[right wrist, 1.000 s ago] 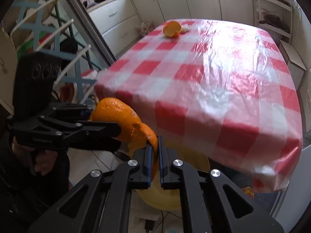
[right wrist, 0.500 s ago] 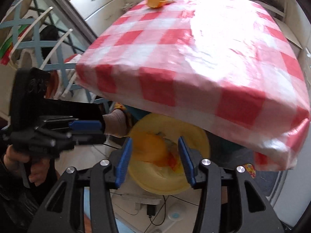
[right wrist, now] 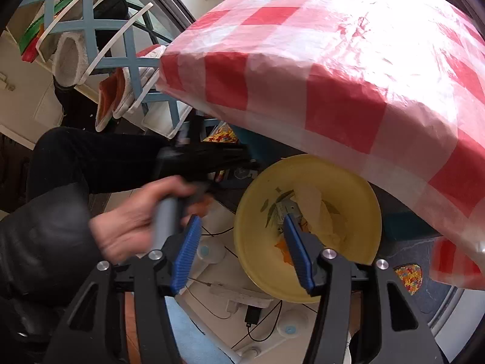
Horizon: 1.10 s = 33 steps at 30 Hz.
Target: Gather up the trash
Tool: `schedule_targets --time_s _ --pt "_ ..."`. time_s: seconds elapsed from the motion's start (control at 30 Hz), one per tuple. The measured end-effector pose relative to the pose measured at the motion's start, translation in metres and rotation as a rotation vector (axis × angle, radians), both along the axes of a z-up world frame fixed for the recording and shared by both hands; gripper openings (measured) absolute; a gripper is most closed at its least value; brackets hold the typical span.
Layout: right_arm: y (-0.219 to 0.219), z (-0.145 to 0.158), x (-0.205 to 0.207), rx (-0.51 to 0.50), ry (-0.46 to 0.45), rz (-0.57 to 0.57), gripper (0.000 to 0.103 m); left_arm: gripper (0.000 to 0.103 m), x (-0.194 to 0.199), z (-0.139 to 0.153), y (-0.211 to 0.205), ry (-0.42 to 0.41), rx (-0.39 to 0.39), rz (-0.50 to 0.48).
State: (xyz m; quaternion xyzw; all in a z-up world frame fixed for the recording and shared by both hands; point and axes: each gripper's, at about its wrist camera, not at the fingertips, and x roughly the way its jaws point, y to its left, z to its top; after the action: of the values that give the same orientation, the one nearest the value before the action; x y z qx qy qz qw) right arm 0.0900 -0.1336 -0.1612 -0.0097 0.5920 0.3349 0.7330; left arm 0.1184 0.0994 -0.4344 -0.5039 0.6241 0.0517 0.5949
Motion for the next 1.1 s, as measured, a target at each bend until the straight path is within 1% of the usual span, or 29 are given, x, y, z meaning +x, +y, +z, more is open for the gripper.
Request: schedule_targets --time_s 0.07,0.13,0.2,0.23,0.3,0.33,0.43,0.47,0.53,0.57,0.63,0.7,0.8,0.83,0.93,1.0,1.07,1.1 --pt "-0.004 -0.006 0.003 -0.002 0.023 -0.022 0.056 0.059 0.007 -0.033 0.002 0.042 -0.044 0.058" --pt "-0.005 -0.012 0.006 0.001 0.049 -0.040 0.056 0.060 0.014 -0.054 0.006 0.062 -0.059 0.090" --pt "-0.005 -0.017 0.010 0.010 0.079 -0.051 0.056 0.063 0.017 -0.079 0.011 0.096 -0.132 0.162" --pt "-0.003 -0.019 0.012 0.015 0.090 -0.051 0.056 0.064 0.020 -0.089 0.013 0.103 -0.146 0.180" --pt "0.002 -0.021 0.015 0.024 0.108 -0.039 0.056 0.070 0.029 -0.101 0.018 0.098 -0.127 0.192" --pt "0.006 -0.022 0.015 0.025 0.117 -0.027 0.056 0.075 0.031 -0.107 0.019 0.092 -0.126 0.203" --pt "0.016 -0.025 0.014 0.030 0.135 0.006 0.056 0.078 0.035 -0.127 0.023 0.105 -0.144 0.226" --pt "0.019 -0.026 0.013 0.033 0.141 0.014 0.056 0.081 0.036 -0.130 0.022 0.089 -0.152 0.236" --pt "0.021 -0.028 0.012 0.038 0.154 0.025 0.056 0.084 0.034 -0.141 0.017 0.091 -0.212 0.284" --pt "0.022 -0.029 0.011 0.039 0.159 0.026 0.056 0.088 0.033 -0.147 0.014 0.107 -0.238 0.306" --pt "0.021 -0.031 0.011 0.036 0.164 0.023 0.056 0.090 0.029 -0.160 0.006 0.146 -0.272 0.342" --pt "0.021 -0.031 0.012 0.035 0.166 0.016 0.056 0.090 0.027 -0.168 0.000 0.172 -0.271 0.352" --pt "0.020 -0.032 0.013 0.038 0.167 0.012 0.056 0.091 0.024 -0.179 -0.008 0.219 -0.299 0.392" --pt "0.021 -0.032 0.012 0.038 0.169 0.012 0.056 0.096 0.024 -0.180 -0.009 0.215 -0.317 0.415" --pt "0.020 -0.035 0.012 0.037 0.183 0.008 0.056 0.095 0.025 -0.181 -0.009 0.282 -0.339 0.474" --pt "0.021 -0.038 0.012 0.036 0.193 0.006 0.056 0.095 0.026 -0.177 -0.012 0.299 -0.330 0.493" --pt "0.019 -0.039 0.013 0.037 0.200 0.005 0.056 0.095 0.025 -0.171 -0.017 0.333 -0.305 0.551" --pt "0.019 -0.039 0.014 0.040 0.204 0.004 0.056 0.095 0.023 -0.170 -0.021 0.353 -0.313 0.578"
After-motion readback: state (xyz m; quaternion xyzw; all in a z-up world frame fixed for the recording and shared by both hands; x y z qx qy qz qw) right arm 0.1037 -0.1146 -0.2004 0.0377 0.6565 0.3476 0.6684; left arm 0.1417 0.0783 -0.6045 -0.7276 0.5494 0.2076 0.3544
